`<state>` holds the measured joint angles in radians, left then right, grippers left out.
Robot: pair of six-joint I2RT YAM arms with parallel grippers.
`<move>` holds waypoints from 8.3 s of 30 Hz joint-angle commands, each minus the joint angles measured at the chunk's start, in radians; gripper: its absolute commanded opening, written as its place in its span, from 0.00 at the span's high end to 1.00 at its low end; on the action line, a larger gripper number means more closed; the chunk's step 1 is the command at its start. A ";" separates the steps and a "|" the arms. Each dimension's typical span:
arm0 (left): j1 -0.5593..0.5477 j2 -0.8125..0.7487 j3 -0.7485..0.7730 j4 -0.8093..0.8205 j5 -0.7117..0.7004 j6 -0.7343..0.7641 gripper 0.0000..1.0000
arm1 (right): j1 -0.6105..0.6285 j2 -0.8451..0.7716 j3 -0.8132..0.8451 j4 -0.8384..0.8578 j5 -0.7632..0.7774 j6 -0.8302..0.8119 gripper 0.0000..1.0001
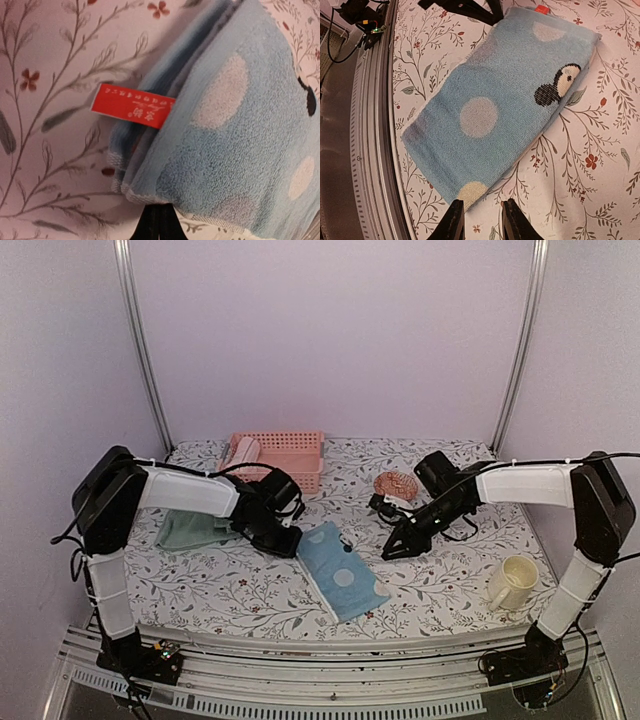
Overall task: Roll the towels
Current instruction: Rotate the towel at the center of the board, then pick up the towel from the center of the board, then roll the towel at the center of the board.
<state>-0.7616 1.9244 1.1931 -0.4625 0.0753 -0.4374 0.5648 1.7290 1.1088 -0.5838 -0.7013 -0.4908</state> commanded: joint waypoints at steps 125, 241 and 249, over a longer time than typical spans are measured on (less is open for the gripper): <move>-0.237 0.010 -0.426 0.845 0.490 -0.011 1.00 | 0.168 -0.063 -0.090 -0.048 0.027 -0.277 0.74; -0.684 -0.032 -0.268 0.565 -0.465 0.653 0.91 | 0.228 0.601 0.266 -0.517 -0.234 -0.498 0.90; -0.666 -0.063 -0.260 0.512 -0.371 0.615 1.00 | 0.139 0.454 0.347 -0.686 -0.314 -0.610 0.60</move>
<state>-1.4387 1.8816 0.9203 0.1020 -0.3447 0.2058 0.7685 2.2452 1.4029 -1.1961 -1.0367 -1.0321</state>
